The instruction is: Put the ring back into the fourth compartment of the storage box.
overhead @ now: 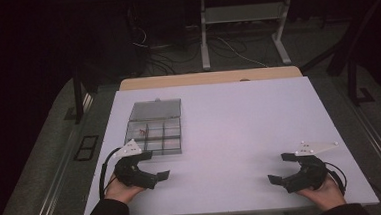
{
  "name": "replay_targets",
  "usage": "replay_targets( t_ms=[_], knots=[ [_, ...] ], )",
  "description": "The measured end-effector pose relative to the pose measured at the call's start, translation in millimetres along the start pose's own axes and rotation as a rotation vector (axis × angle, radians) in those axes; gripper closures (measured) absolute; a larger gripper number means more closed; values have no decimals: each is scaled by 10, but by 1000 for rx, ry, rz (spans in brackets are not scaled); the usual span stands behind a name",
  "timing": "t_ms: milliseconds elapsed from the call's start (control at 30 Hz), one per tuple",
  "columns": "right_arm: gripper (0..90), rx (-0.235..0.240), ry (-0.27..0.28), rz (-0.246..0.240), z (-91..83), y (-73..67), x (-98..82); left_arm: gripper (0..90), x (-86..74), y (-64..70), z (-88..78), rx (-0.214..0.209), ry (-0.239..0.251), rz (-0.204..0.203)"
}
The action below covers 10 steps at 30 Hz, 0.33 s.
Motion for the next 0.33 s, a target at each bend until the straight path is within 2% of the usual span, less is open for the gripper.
replay_targets(
  t_ms=[333],
  knots=[
    [0,4,6,6,-6,-4,3,0,-50,140,134,-33,-12,23]
  ],
)
Point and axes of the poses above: each handheld gripper's, and its own axes: z roughly forward along the jaws, x roughly out of its top, y roughly to its right, the point moved 6 cm from there along z, roughly forward along the jaws, and after that the axes turned 15 degrees about z, right-handed, at the moved point
